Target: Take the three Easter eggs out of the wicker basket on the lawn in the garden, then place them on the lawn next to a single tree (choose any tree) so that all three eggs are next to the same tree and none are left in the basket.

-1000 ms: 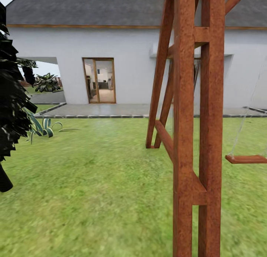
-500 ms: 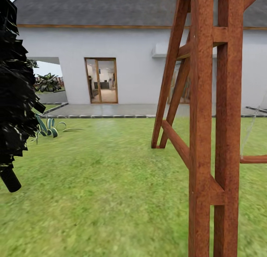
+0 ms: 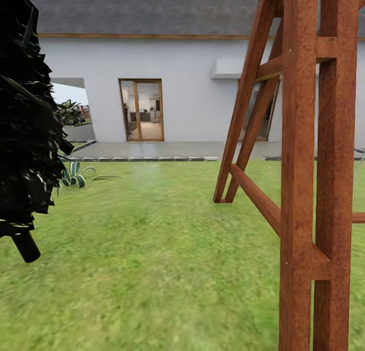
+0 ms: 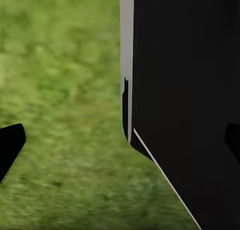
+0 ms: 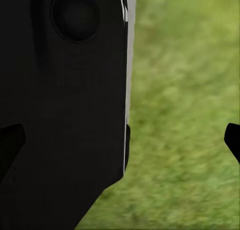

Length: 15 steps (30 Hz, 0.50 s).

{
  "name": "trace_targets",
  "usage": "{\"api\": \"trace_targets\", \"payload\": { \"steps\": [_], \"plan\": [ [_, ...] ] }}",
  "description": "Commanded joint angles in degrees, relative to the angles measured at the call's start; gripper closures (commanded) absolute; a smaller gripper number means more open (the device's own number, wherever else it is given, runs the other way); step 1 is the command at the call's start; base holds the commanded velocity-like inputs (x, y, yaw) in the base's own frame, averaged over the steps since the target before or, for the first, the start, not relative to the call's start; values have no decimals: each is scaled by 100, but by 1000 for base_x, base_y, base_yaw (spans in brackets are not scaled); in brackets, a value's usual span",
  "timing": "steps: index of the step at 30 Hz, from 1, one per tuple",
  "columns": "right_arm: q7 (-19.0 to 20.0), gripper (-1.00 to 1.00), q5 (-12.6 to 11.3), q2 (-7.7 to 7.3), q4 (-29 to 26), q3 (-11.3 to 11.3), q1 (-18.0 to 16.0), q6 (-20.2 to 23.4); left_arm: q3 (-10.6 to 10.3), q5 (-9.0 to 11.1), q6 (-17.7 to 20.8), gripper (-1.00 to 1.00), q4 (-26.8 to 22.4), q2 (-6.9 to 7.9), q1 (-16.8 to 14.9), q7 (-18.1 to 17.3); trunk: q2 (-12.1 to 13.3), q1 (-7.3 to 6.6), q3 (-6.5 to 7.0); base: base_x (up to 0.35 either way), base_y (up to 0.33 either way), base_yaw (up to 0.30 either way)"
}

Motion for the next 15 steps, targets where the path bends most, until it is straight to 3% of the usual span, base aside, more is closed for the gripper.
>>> {"api": "trace_targets", "payload": {
  "steps": [1,6,12,15],
  "plan": [
    [-3,-100,18,1,1,-3,-1,1,-1,-3,2,-100,-11,0,4,-5,-2,0,-3,0,321,45],
    [-3,-100,18,6,1,-3,-1,1,-1,-3,-10,-100,-11,0,4,-5,-2,0,-3,0,221,167],
    [-3,-100,7,8,1,-3,-1,3,6,5,-32,-100,-11,0,4,3,-2,0,-3,2,25,246],
    [-3,-100,2,8,1,-3,-1,6,7,6,-30,-100,-11,0,4,4,-2,0,-3,185,2,255]
  ]
}}
